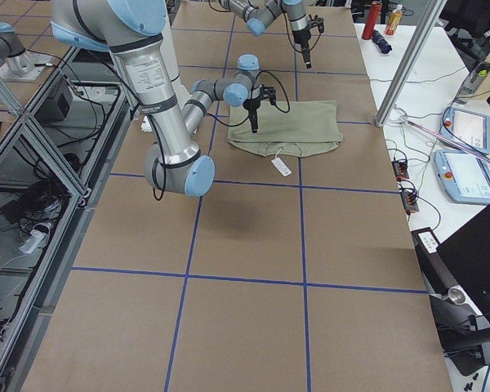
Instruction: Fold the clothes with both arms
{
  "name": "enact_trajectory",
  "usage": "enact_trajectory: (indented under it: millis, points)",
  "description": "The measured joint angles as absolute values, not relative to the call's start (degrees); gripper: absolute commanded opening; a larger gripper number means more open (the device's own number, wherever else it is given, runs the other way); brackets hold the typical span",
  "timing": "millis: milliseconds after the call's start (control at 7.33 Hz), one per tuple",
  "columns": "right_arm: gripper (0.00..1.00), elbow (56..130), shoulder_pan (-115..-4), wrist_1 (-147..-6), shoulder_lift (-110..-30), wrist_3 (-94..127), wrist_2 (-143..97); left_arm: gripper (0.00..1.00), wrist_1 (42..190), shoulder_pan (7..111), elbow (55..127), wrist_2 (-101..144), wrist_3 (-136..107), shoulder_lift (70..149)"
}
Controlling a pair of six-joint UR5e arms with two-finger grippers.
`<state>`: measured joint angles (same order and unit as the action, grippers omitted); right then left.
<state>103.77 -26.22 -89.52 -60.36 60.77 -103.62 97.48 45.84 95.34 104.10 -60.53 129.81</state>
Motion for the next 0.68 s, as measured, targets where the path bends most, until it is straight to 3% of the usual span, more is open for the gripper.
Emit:
enact_trajectory:
  millis: [682]
  points:
    - [1.0, 101.18, -23.52, -89.98, -61.97, 58.45, -103.53, 1.0, 94.74, 44.73, 98.31, 105.02, -61.12, 129.38]
